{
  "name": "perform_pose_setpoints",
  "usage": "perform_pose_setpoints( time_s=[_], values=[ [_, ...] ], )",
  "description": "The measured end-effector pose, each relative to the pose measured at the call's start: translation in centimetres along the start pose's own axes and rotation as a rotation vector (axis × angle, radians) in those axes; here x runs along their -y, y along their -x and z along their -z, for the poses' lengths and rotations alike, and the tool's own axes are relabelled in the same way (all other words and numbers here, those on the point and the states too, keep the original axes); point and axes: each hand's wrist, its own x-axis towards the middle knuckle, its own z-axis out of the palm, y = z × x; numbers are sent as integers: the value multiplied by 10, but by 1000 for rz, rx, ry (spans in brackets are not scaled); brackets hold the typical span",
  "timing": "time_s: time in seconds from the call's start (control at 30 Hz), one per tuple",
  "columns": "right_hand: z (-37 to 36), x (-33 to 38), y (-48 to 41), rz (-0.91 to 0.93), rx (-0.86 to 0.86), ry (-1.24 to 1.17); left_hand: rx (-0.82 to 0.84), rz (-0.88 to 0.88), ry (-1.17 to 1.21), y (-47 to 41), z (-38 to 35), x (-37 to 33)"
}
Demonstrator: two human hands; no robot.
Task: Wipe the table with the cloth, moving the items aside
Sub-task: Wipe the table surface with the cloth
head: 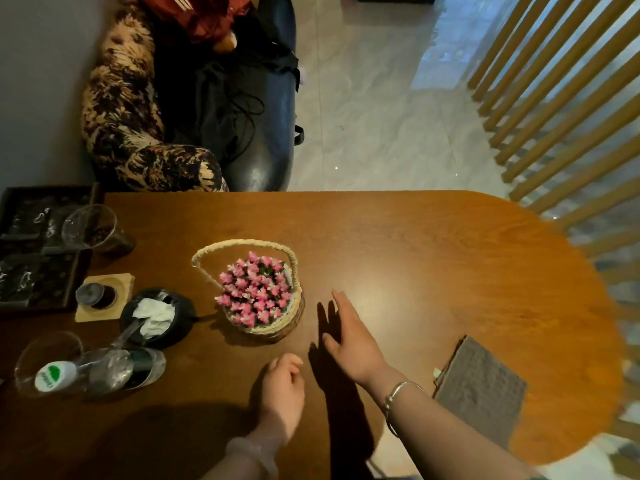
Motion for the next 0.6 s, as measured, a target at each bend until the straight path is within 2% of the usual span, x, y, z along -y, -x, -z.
perform_pose_setpoints(
  time_s=[0.13,0.27,0.33,0.4,0.5,0.53,0.57,0.6],
  values=[
    [26,-69,34,-37,-159,157,185,-409,-229,21,-35,-39],
    [50,-146,72,-119,-228,337,357,-720,-493,31,-81,-83],
    [63,-180,86,-158,-259,410,429,-806,-601,29,-115,-97],
    [75,-210,99,-176,-215,460,472,-891,-708,29,-153,-107],
    [88,-247,108,-158,-127,533,407,-956,-835,26,-199,-119],
    [92,-257,110,-161,-72,551,401,-964,-854,23,-212,-123],
    [96,-267,109,-157,-5,577,488,-893,-890,25,-223,-129],
    [99,-274,106,-152,43,619,506,-862,-893,23,-236,-130]
  ],
)
